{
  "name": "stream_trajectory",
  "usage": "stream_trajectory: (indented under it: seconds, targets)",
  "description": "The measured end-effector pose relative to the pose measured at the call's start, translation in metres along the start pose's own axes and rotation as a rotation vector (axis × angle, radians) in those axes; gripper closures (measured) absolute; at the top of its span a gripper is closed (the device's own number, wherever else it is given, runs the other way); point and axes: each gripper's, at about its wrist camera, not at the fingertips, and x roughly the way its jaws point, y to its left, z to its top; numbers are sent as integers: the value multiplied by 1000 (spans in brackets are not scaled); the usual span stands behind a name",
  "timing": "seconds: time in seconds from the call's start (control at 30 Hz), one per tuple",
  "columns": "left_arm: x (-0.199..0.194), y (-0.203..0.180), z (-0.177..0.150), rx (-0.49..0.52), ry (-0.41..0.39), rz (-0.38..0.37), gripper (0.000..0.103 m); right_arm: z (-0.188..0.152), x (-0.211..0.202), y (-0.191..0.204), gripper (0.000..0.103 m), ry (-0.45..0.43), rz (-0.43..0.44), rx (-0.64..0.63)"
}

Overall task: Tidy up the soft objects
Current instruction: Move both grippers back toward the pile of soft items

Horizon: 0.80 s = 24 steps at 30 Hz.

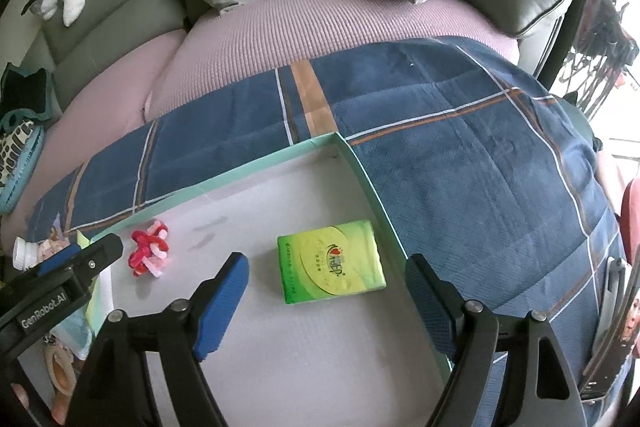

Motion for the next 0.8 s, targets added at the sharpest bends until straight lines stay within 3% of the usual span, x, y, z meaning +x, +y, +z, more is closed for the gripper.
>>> stream_trajectory:
  seconds: [0.27, 0.47, 0.57, 0.8]
  targets:
    - [-22, 26, -2, -25, -24, 13, 25, 3, -24, 7, 20, -40, 13, 2]
    - [-49, 66, -6, -61, -57, 39, 25, 3, -41, 23, 20, -78, 34, -34]
    - [-66, 90, -6, -91, -92, 59, 13, 3, -50, 31, 20, -97, 65, -40]
    - [-106, 152, -11, -170, -175, 76, 7, -2, -58, 64, 19, -131, 163, -81]
